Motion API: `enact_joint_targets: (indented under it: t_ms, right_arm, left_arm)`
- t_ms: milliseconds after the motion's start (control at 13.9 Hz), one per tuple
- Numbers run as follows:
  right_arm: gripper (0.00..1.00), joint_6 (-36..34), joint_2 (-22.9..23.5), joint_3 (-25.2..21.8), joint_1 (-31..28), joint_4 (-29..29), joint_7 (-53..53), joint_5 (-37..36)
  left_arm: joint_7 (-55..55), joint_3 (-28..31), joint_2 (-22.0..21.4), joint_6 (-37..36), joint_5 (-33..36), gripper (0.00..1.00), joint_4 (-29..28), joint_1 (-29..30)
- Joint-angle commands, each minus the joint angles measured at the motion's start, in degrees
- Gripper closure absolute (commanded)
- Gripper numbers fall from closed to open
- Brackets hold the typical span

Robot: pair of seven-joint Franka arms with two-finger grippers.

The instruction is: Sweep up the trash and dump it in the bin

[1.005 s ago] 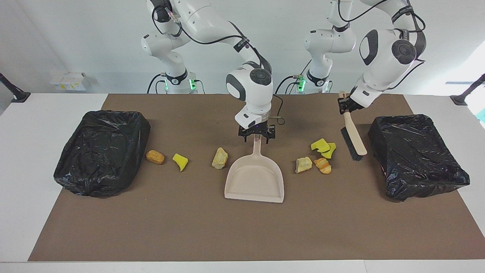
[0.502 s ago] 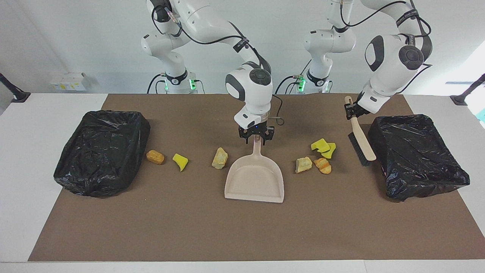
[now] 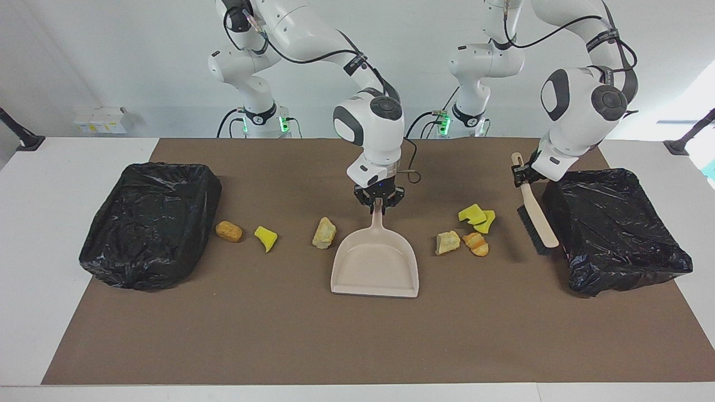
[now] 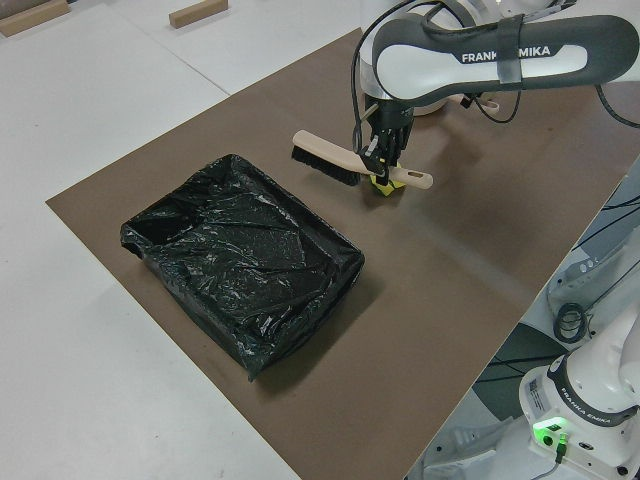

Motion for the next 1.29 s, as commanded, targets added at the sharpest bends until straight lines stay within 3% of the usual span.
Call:
enact_joint_targets:
  t_ms: [0,502,1220]
  right_arm:
    - [1.0,0.27,-0.42,0.2,-0.05,-0.25,-1.82,-1.15]
    - [1.0,-7.27,-4.54,0.29,-2.32,0.1,-23.05,-0.01]
    - [1.0,-14.31,-6.57,0.2,-7.34,-0.08,-82.07,0.69]
  left_arm:
    - [0.0,-0.52,0.38,1.57,0.57,1.0,-0.74,0.18]
    - [-0.18,-0.52,0.29,1.75,0.39,1.0,-0.75,0.18]
    - [-4.14,-0.52,0.38,3.41,-1.36,1.0,-4.17,-1.21]
